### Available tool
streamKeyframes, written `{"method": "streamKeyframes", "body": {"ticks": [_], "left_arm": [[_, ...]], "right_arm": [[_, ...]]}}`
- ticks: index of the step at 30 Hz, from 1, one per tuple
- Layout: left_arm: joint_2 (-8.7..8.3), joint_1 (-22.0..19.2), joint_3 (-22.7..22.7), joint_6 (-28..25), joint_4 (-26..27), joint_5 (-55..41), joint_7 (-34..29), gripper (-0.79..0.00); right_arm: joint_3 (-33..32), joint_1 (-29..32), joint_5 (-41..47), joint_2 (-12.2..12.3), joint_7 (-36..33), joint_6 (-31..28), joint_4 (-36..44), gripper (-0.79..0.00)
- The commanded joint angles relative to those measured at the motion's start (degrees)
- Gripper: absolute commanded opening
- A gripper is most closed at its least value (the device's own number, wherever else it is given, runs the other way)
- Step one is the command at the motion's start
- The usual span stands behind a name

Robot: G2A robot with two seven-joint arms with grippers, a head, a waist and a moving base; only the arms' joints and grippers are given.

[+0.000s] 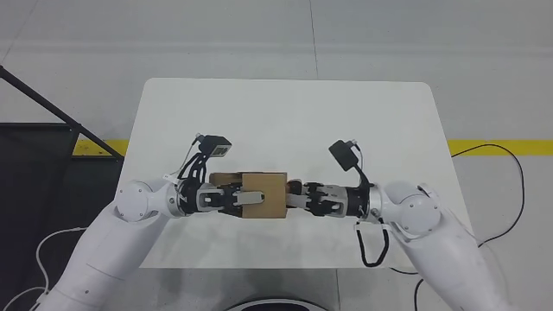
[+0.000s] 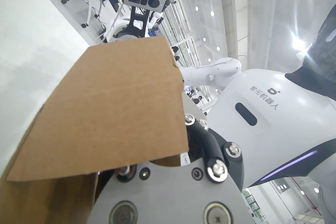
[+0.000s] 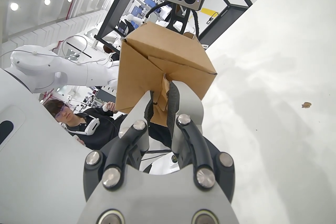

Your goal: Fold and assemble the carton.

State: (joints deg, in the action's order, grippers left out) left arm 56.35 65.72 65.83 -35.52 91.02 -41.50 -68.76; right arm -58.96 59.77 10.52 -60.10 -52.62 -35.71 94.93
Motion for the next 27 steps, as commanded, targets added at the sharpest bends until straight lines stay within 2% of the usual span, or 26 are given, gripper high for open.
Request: {"method": "streamKeyframes", "body": {"ticks": [1,27], "left_arm": [[0.01,-0.02,-0.05,0.06,-0.05,0.02,-0.06,-0.785],[0.09,-0.16,-0.43,0.16,-0.19,-0.01,-0.16,-0.785]], "right_arm": [[0.27,-0.35,0.00,-0.09,-0.01,-0.19,-0.08,-0.597],[3.17,-3.04,-0.45,-0.85,-1.98,-0.41,-0.58,-0.588]]}}
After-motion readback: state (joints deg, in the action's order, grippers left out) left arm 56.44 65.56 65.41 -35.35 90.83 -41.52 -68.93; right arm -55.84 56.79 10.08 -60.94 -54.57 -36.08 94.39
